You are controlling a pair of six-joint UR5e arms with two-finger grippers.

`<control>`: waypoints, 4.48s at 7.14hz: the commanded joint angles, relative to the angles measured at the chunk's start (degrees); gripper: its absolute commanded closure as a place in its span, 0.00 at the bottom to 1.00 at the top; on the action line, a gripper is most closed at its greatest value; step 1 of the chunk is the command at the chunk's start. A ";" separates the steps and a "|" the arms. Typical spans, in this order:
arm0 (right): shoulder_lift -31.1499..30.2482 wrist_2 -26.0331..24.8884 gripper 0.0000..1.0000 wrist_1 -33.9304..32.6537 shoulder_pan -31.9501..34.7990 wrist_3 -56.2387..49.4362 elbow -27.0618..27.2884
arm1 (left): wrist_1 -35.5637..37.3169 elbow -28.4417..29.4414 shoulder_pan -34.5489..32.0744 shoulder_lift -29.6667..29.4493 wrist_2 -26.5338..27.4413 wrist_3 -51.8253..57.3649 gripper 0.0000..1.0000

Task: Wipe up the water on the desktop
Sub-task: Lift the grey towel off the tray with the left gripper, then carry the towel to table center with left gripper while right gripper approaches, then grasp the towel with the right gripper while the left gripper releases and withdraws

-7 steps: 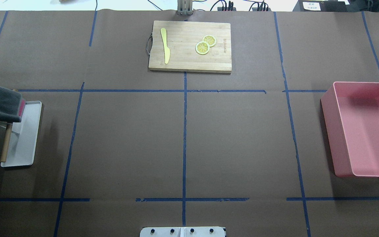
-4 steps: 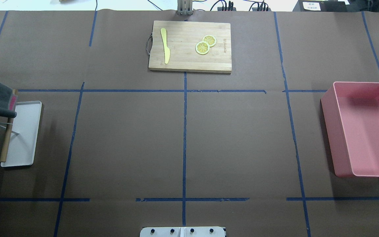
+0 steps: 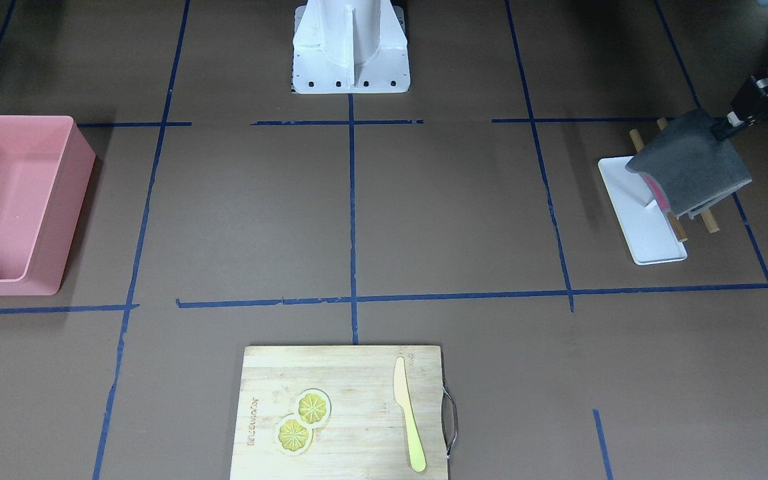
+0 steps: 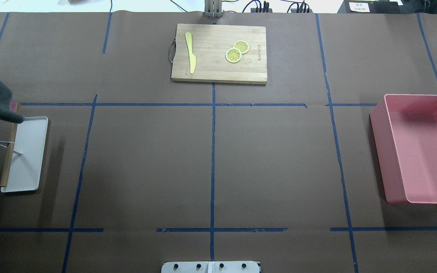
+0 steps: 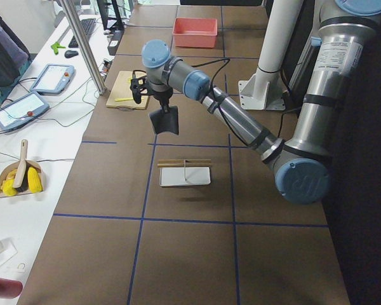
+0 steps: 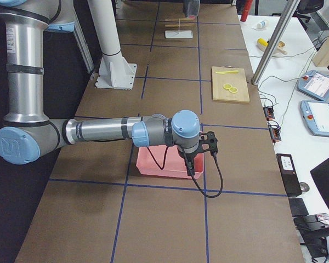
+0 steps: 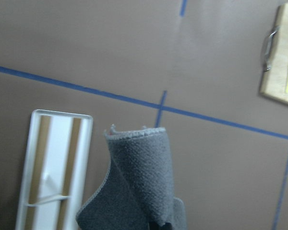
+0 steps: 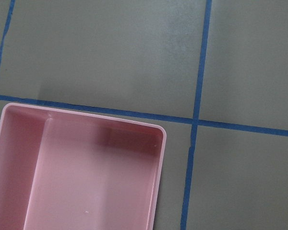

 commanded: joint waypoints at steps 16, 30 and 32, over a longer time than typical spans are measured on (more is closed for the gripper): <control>24.86 -45.39 0.01 53.45 -56.24 48.13 7.06 | -37.74 17.88 23.93 -26.77 14.34 -75.02 1.00; 29.17 -58.32 0.10 44.57 -66.28 41.27 7.06 | -37.39 17.46 33.09 -28.82 18.23 -78.13 1.00; 29.08 -58.24 0.77 44.57 -66.37 41.97 7.15 | -37.39 17.46 33.09 -28.64 18.23 -78.04 1.00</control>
